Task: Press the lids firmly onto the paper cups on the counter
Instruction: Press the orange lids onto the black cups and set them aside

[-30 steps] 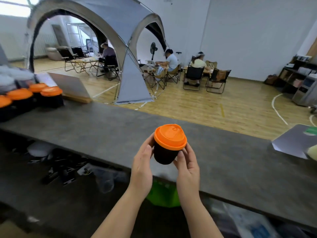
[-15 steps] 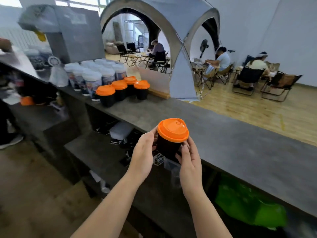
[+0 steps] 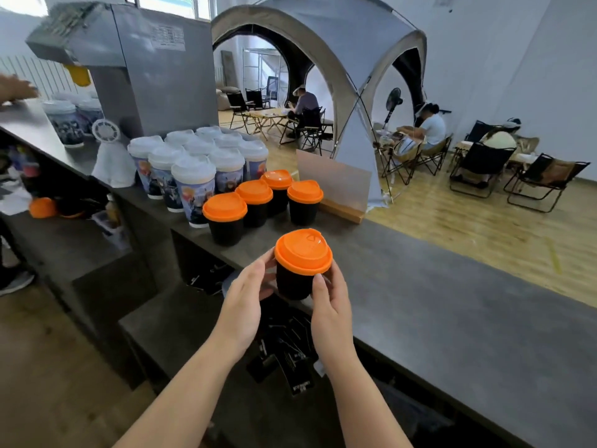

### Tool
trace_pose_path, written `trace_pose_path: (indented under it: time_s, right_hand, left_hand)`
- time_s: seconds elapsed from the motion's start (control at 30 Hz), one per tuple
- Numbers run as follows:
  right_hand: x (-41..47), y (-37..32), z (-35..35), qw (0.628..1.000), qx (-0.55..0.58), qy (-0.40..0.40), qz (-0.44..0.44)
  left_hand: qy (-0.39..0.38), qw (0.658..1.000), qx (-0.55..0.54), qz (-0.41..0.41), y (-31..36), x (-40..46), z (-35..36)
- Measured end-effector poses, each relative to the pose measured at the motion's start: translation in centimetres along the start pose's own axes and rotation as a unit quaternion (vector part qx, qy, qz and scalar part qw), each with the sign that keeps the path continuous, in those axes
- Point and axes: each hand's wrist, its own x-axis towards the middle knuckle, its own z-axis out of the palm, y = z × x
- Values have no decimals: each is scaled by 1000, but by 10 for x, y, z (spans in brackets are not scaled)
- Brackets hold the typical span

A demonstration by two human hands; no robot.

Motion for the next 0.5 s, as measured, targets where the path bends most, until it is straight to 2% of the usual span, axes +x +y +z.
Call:
trace_pose_path:
  time_s: [0.23,0.5]
  right_hand:
    - [92,11,56,998,42,37,14]
    - [136,25,73,996,13,68,55]
  left_hand:
    - [-1,999,-38,-26,-16,100,-25]
    - [-34,996,-61,-56,-34,140,-18]
